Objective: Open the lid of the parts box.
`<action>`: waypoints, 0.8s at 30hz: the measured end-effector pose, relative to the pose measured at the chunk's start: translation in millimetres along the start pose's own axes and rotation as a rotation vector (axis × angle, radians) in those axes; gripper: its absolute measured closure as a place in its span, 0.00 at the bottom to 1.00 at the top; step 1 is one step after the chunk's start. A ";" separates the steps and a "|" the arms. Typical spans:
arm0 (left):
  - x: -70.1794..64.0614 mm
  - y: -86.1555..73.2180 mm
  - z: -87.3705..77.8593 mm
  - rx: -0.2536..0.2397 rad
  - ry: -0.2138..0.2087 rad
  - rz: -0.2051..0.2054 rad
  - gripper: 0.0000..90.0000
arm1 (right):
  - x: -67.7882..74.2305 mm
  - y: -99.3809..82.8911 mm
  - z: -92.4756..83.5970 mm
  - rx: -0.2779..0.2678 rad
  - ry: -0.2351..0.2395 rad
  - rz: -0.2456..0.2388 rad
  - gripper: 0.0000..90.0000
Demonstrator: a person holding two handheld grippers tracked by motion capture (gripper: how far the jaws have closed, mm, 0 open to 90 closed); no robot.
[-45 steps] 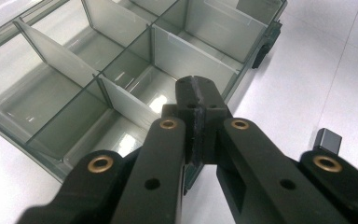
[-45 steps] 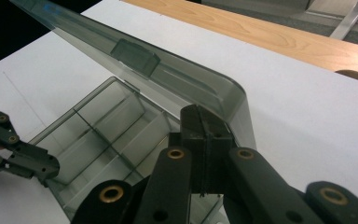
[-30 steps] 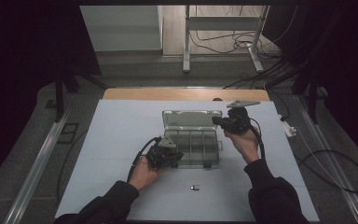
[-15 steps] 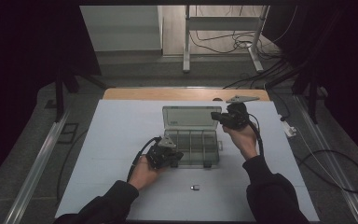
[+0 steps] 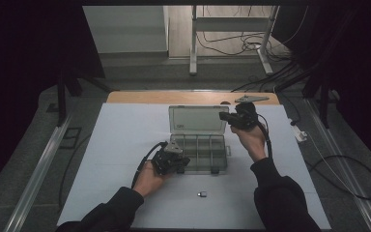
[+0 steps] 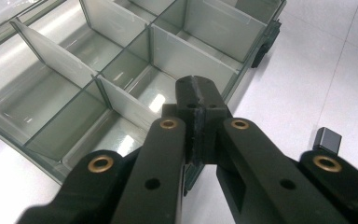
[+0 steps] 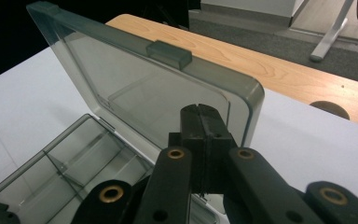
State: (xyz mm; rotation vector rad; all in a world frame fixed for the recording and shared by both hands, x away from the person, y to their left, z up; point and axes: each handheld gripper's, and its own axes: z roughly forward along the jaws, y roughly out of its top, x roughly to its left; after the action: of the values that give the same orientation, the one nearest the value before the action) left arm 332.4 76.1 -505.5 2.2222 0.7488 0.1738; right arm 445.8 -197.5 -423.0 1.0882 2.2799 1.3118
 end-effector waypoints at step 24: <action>-0.1 1.9 0.0 0.008 0.002 -0.004 0.99 | -12.4 0.7 17.8 0.039 -0.031 0.030 0.98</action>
State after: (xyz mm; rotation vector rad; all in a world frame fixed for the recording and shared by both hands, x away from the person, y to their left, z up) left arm 333.2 75.0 -504.2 2.2286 0.7558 0.1711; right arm 464.7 -195.5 -433.5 1.1522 2.2838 1.2579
